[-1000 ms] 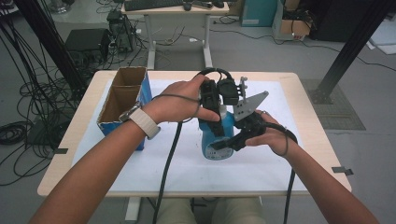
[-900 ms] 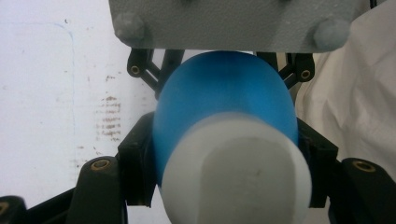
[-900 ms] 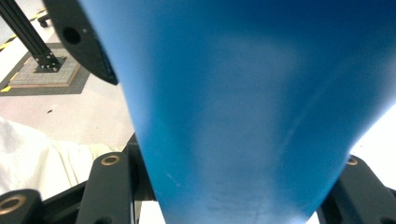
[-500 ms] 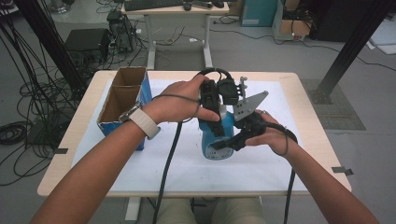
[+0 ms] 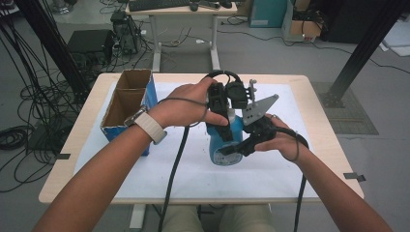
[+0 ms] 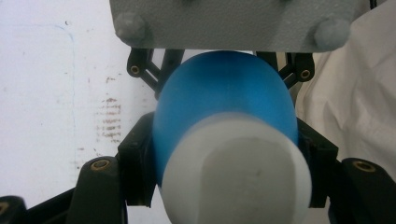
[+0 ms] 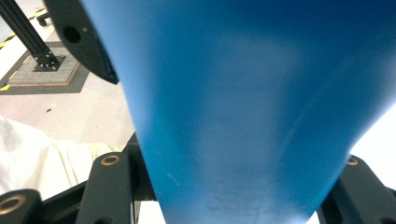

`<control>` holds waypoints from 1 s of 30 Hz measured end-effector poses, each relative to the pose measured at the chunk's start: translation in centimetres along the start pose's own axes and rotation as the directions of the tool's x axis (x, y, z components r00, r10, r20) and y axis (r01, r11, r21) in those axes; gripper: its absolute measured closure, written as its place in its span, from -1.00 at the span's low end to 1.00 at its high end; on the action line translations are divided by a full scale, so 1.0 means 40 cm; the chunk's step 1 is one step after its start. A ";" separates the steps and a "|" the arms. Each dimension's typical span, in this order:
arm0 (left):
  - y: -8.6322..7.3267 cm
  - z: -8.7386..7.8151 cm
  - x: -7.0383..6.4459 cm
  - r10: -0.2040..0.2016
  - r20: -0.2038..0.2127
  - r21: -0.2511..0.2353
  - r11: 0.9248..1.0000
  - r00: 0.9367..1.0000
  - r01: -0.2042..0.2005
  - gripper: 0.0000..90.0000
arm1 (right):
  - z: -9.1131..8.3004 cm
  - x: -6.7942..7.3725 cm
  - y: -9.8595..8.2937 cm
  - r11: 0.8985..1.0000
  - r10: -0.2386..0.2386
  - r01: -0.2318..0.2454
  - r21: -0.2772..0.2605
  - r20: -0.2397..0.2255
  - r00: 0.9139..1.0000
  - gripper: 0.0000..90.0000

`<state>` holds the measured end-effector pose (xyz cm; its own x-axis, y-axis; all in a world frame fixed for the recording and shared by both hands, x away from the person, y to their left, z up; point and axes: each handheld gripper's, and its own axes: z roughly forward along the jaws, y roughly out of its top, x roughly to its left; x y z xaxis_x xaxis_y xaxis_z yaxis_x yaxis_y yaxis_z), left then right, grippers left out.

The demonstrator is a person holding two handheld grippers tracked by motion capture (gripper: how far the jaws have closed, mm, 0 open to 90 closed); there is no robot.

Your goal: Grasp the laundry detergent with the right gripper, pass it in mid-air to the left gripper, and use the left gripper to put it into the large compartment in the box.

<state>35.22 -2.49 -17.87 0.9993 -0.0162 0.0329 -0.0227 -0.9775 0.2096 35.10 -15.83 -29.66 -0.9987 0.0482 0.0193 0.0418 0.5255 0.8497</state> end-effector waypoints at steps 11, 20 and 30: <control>0.002 0.002 -0.001 0.005 -0.005 0.001 1.000 1.000 -0.005 -0.17 | 0.000 0.000 -0.002 1.000 -0.004 0.004 0.004 -0.001 1.000 -0.05; 0.001 0.001 0.002 0.010 -0.003 -0.002 1.000 1.000 -0.010 -0.17 | -0.001 0.000 -0.001 1.000 -0.004 0.004 0.004 -0.002 1.000 -0.05; 0.002 0.002 0.001 0.012 -0.002 0.000 1.000 1.000 -0.012 -0.17 | -0.001 0.000 -0.001 1.000 -0.006 0.006 0.007 0.001 1.000 -0.05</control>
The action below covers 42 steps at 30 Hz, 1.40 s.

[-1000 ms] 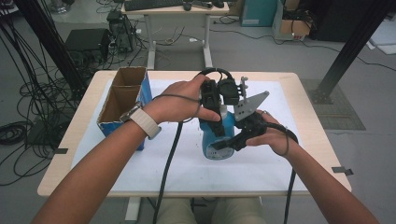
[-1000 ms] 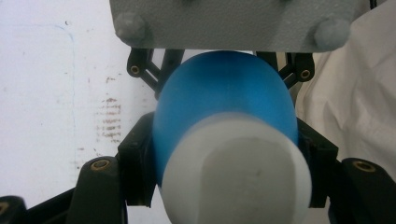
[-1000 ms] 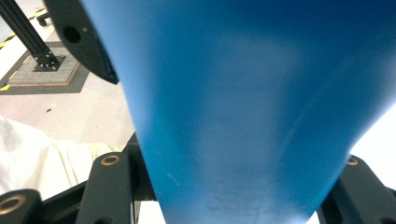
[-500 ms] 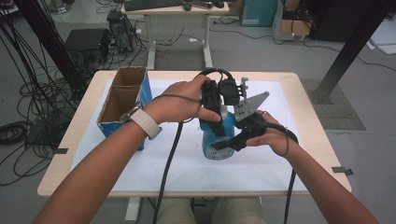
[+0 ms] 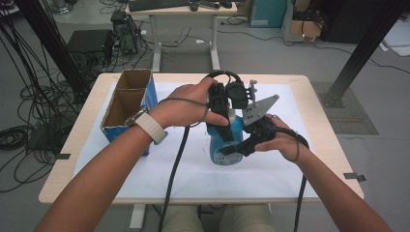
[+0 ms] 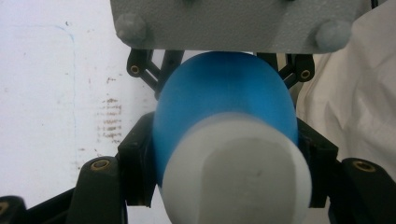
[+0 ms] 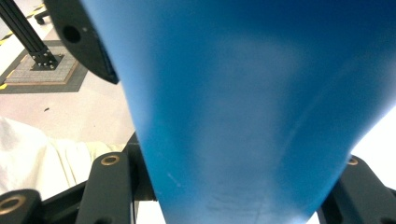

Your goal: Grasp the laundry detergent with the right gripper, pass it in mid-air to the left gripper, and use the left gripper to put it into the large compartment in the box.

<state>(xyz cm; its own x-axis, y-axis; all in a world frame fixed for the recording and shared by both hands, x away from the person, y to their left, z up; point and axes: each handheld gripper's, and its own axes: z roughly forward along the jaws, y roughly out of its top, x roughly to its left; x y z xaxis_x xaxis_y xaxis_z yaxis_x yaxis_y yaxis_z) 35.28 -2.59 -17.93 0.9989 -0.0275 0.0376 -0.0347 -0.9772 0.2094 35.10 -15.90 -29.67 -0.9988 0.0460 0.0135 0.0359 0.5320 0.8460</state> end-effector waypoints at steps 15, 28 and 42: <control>-0.002 -0.001 -0.002 -0.011 -0.003 -0.008 1.000 1.000 0.011 -0.17 | -0.002 -0.002 0.002 1.000 -0.009 0.009 0.012 -0.005 1.000 -0.05; -0.004 -0.001 0.000 -0.011 -0.006 -0.012 1.000 1.000 0.010 -0.17 | -0.002 -0.003 0.004 1.000 -0.005 0.005 0.016 -0.003 1.000 -0.05; -0.003 0.000 -0.001 -0.021 -0.006 -0.019 1.000 1.000 0.021 -0.17 | -0.003 -0.004 0.004 1.000 -0.007 0.007 0.015 -0.003 1.000 -0.05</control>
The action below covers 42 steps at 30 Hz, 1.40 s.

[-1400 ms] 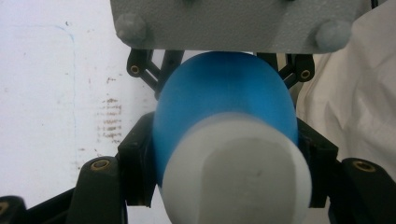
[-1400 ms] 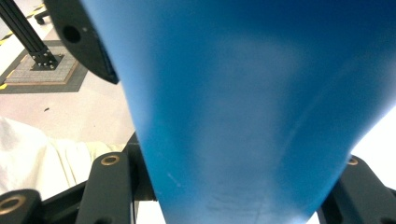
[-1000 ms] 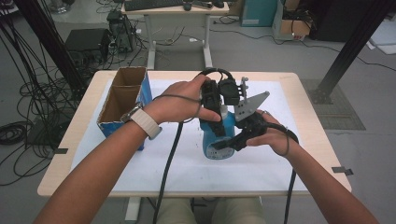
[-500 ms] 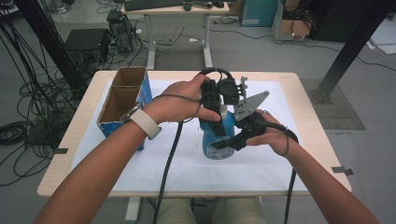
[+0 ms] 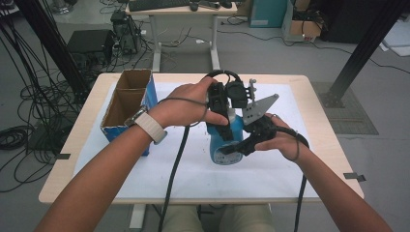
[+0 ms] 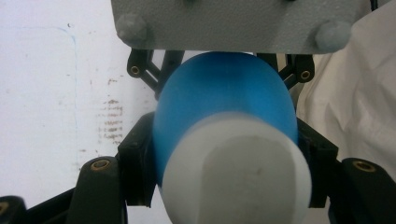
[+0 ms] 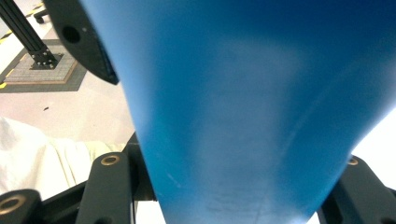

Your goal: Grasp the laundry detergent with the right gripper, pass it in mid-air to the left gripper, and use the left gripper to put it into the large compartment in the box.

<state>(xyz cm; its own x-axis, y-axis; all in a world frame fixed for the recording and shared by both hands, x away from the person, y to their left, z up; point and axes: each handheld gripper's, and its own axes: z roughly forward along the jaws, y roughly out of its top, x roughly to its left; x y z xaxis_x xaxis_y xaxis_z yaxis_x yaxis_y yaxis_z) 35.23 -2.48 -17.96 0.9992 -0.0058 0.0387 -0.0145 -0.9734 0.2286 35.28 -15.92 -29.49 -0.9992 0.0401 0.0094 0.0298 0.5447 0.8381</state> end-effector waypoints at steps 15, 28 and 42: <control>-0.001 0.000 0.007 0.023 0.003 0.003 1.000 1.000 -0.023 -0.17 | 0.002 -0.001 -0.001 1.000 0.004 -0.004 -0.009 0.010 1.000 -0.05; -0.001 0.001 0.002 0.002 0.000 -0.004 1.000 1.000 -0.002 -0.17 | 0.002 -0.001 -0.001 1.000 0.001 -0.001 -0.008 0.010 1.000 -0.05; -0.002 0.001 0.002 0.000 0.000 -0.005 1.000 1.000 0.000 -0.17 | 0.001 0.000 -0.001 1.000 0.004 -0.004 -0.007 0.010 1.000 -0.05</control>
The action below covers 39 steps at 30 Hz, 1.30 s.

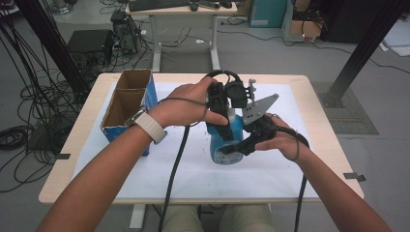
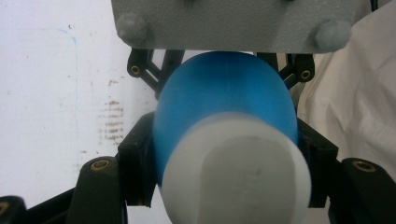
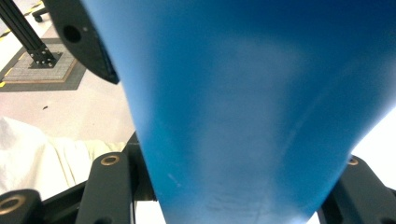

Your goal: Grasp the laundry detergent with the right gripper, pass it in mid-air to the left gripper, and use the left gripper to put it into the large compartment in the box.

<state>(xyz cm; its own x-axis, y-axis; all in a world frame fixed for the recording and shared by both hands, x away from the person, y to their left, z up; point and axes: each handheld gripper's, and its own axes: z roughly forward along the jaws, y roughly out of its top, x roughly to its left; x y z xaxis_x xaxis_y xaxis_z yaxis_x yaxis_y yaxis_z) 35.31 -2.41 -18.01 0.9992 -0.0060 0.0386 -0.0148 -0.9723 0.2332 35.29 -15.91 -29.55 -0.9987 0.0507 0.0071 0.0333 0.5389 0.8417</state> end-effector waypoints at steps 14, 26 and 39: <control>-0.001 0.000 0.001 0.012 0.003 0.000 1.000 1.000 -0.012 -0.17 | 0.000 0.001 0.001 1.000 0.002 -0.002 0.006 0.000 1.000 -0.05; 0.001 -0.002 -0.004 0.004 -0.002 0.000 1.000 1.000 -0.004 -0.17 | -0.003 0.002 0.004 1.000 -0.002 0.002 0.016 -0.009 1.000 -0.05; 0.005 -0.005 -0.007 -0.003 -0.003 0.000 1.000 1.000 0.003 -0.17 | -0.005 0.002 0.004 1.000 -0.004 0.004 0.011 -0.011 1.000 -0.05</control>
<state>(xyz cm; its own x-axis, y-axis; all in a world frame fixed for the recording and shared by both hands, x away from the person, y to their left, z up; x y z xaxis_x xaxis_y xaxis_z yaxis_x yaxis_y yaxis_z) 35.01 -2.58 -17.79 0.9992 -0.0024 0.0411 -0.0119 -0.9722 0.2337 35.19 -16.00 -29.31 -0.9992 0.0394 0.0092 0.0294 0.5486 0.8356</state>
